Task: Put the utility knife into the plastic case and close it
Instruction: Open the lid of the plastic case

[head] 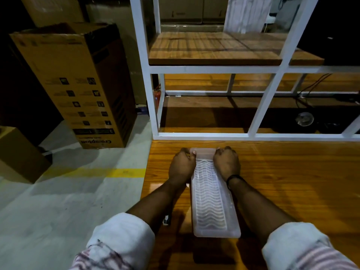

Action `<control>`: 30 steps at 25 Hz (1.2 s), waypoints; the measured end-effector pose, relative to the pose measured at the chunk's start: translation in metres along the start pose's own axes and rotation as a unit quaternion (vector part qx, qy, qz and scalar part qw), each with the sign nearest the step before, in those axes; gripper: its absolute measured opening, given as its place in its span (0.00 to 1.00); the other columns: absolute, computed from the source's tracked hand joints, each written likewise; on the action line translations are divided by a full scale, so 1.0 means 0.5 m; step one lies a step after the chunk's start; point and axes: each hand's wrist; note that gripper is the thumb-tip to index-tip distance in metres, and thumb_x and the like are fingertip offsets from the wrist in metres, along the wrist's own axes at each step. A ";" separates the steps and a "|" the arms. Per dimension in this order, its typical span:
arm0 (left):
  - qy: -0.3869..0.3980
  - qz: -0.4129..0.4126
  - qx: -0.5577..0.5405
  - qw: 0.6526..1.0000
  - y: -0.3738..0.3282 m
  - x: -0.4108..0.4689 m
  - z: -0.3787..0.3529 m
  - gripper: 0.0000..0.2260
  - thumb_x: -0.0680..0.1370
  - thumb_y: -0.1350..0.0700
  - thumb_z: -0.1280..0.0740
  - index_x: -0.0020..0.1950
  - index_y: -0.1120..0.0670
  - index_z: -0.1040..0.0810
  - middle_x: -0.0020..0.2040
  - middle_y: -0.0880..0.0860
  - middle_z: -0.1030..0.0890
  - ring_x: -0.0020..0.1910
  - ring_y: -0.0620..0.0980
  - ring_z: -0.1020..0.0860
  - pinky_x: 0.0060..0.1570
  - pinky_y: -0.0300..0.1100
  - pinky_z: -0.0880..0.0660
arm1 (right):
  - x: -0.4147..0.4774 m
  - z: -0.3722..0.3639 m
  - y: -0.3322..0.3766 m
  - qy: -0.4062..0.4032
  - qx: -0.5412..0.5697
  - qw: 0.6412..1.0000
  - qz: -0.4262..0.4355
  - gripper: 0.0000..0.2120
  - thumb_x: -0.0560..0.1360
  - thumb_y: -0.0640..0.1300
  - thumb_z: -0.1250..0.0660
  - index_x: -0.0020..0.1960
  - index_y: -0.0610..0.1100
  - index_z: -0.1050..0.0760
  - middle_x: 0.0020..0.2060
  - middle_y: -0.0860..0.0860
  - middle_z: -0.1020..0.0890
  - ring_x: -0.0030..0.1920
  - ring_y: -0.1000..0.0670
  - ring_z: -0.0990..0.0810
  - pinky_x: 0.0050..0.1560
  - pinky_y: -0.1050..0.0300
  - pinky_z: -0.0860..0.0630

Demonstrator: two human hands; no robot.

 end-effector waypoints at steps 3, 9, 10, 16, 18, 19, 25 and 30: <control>-0.021 0.007 -0.069 0.997 0.012 0.010 -0.023 0.15 0.84 0.46 0.39 0.61 0.54 0.20 0.59 0.56 0.16 0.57 0.56 0.18 0.50 0.46 0.23 | 0.001 -0.002 0.002 -0.014 -0.032 0.999 0.004 0.22 0.81 0.54 0.43 0.58 0.36 0.23 0.56 0.36 0.19 0.57 0.33 0.21 0.60 0.41 0.26; -0.034 -0.004 -0.079 0.996 0.024 0.014 -0.033 0.16 0.83 0.45 0.39 0.62 0.53 0.20 0.61 0.55 0.17 0.58 0.54 0.18 0.56 0.51 0.19 | 0.001 -0.005 0.002 -0.018 -0.014 1.000 0.009 0.21 0.82 0.53 0.42 0.58 0.36 0.24 0.56 0.37 0.20 0.57 0.34 0.22 0.62 0.39 0.27; -0.034 -0.005 -0.080 0.996 0.026 0.014 -0.034 0.16 0.83 0.44 0.39 0.62 0.53 0.20 0.62 0.54 0.17 0.58 0.54 0.18 0.57 0.52 0.19 | 0.002 -0.005 0.002 -0.016 -0.011 1.000 0.007 0.21 0.82 0.53 0.42 0.58 0.36 0.24 0.57 0.37 0.20 0.58 0.34 0.22 0.62 0.39 0.28; -0.045 -0.020 -0.078 0.996 0.028 0.012 -0.031 0.16 0.84 0.45 0.38 0.64 0.53 0.20 0.62 0.54 0.16 0.59 0.53 0.18 0.58 0.53 0.19 | 0.005 -0.011 -0.001 -0.016 0.007 1.000 0.011 0.20 0.82 0.53 0.41 0.57 0.36 0.24 0.57 0.37 0.20 0.58 0.34 0.22 0.62 0.38 0.28; -0.051 -0.029 -0.070 0.996 0.031 0.014 -0.031 0.17 0.84 0.45 0.39 0.64 0.53 0.19 0.62 0.54 0.16 0.59 0.54 0.18 0.57 0.53 0.19 | 0.006 -0.011 -0.001 -0.018 0.004 1.000 0.016 0.20 0.82 0.52 0.41 0.57 0.36 0.24 0.56 0.37 0.20 0.57 0.34 0.22 0.61 0.38 0.27; -0.052 -0.031 -0.069 0.996 0.029 0.012 -0.031 0.17 0.84 0.45 0.39 0.64 0.54 0.19 0.62 0.54 0.16 0.59 0.54 0.18 0.57 0.52 0.19 | 0.006 -0.010 -0.002 -0.018 0.000 1.000 0.018 0.20 0.82 0.52 0.41 0.57 0.36 0.24 0.56 0.37 0.20 0.57 0.34 0.22 0.61 0.38 0.27; -0.057 -0.034 -0.042 0.997 0.025 0.005 -0.027 0.17 0.85 0.45 0.39 0.66 0.54 0.20 0.64 0.54 0.17 0.60 0.54 0.19 0.55 0.45 0.22 | -0.003 -0.006 0.001 -0.033 -0.004 0.999 0.039 0.17 0.82 0.50 0.40 0.57 0.37 0.24 0.58 0.38 0.22 0.59 0.36 0.24 0.63 0.40 0.31; -0.039 -0.028 -0.064 0.997 0.021 -0.004 -0.019 0.17 0.85 0.47 0.38 0.66 0.55 0.20 0.64 0.55 0.17 0.61 0.53 0.19 0.51 0.42 0.25 | -0.004 -0.005 -0.001 -0.028 0.026 0.999 0.035 0.15 0.81 0.52 0.40 0.50 0.40 0.24 0.53 0.40 0.20 0.55 0.37 0.22 0.62 0.38 0.28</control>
Point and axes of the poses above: each hand's wrist, its own x-axis towards the middle knuckle, its own z-axis out of the back of the hand, y = z × x
